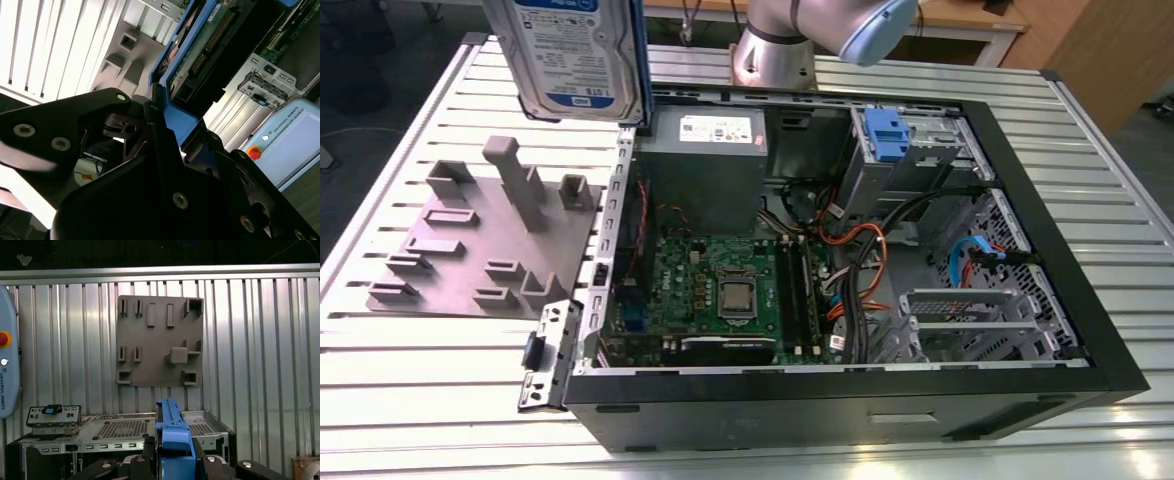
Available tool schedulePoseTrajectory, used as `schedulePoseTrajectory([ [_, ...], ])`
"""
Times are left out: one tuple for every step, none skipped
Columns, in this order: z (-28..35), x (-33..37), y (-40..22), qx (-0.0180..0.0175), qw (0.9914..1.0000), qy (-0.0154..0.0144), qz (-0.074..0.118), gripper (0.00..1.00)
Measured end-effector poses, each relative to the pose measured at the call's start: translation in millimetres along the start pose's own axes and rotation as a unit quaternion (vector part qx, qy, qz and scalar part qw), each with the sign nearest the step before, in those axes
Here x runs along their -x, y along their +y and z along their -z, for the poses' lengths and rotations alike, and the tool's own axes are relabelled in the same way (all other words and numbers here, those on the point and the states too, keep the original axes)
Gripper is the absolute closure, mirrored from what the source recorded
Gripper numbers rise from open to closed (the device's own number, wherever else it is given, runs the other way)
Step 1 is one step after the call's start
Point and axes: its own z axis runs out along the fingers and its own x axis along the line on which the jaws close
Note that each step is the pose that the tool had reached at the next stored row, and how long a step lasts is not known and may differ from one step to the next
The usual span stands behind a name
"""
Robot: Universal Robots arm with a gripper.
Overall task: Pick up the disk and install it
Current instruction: 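Pick up the disk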
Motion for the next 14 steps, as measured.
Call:
schedulePoseTrajectory([
  [0.0,-0.2,-2.7,0.0000,1.00000,0.0000,0.000,0.64],
  [0.1,-0.5,-5.6,0.0001,1.00000,0.0001,0.000,0.64],
  [0.1,-0.7,-8.2,0.0000,1.00000,0.0000,0.000,0.64],
  [0.1,-0.9,-10.8,0.0000,1.00000,0.0000,0.000,0.64],
  [0.1,-1.0,-13.1,0.0000,1.00000,0.0000,0.000,0.64],
  [0.1,-1.1,-15.3,0.0000,1.00000,0.0000,0.000,0.64],
  [0.2,-1.1,-17.4,0.0001,1.00000,0.0001,0.000,0.64],
  [0.2,-1.1,-19.5,0.0000,1.00000,0.0000,0.000,0.64],
  [0.2,-1.1,-21.4,0.0000,1.00000,0.0000,0.000,0.64],
  [0.2,-1.0,-23.3,0.0000,1.00000,0.0000,0.000,0.64],
  [0.2,-1.0,-25.2,0.0000,1.00000,0.0000,0.000,0.64],
  [0.2,-0.9,-26.9,0.0000,1.00000,0.0000,0.000,0.64],
  [0.2,-0.9,-28.7,0.0000,1.00000,0.0000,0.000,0.64],
  [0.2,-0.8,-30.3,0.0000,1.00000,0.0000,0.000,0.64],
])
